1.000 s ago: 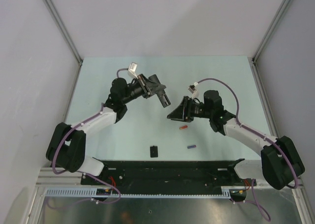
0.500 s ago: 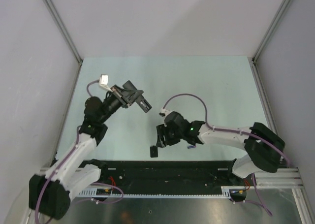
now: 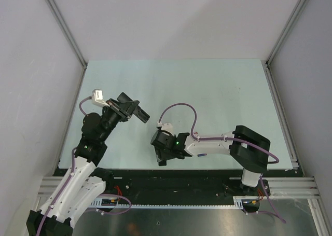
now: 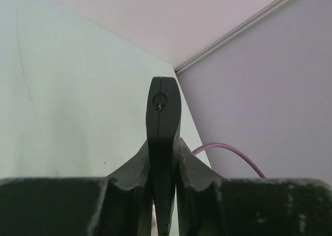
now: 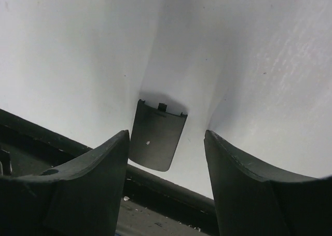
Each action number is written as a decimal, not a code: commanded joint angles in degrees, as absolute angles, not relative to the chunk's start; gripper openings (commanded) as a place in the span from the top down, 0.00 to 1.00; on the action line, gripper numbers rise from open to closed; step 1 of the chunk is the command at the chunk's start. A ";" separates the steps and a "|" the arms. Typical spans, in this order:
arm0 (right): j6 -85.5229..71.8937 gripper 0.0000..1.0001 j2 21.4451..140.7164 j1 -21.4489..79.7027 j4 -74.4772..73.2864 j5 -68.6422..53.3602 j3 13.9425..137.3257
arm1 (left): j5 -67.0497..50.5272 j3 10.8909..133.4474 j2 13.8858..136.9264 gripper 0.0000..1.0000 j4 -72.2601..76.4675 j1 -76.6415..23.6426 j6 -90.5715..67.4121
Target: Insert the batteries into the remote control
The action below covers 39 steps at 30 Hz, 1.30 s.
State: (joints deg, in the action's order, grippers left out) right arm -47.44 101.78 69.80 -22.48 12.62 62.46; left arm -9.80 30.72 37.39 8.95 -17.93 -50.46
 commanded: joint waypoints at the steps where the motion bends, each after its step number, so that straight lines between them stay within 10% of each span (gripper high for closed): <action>1: -51.50 0.36 103.53 70.31 -26.45 16.61 65.73 | -7.30 30.85 35.60 1.00 6.68 -18.28 -49.13; 16: -52.20 0.43 110.56 73.21 -34.01 17.49 70.93 | -5.54 31.11 34.72 1.00 5.36 -18.98 -48.96; 32: -53.44 0.89 110.31 73.48 -39.55 19.60 71.10 | -4.75 31.55 35.07 1.00 4.75 -18.98 -49.83; 39: -49.92 0.72 106.35 71.19 -39.55 21.35 71.10 | -4.22 32.61 36.47 1.00 4.75 -18.98 -49.40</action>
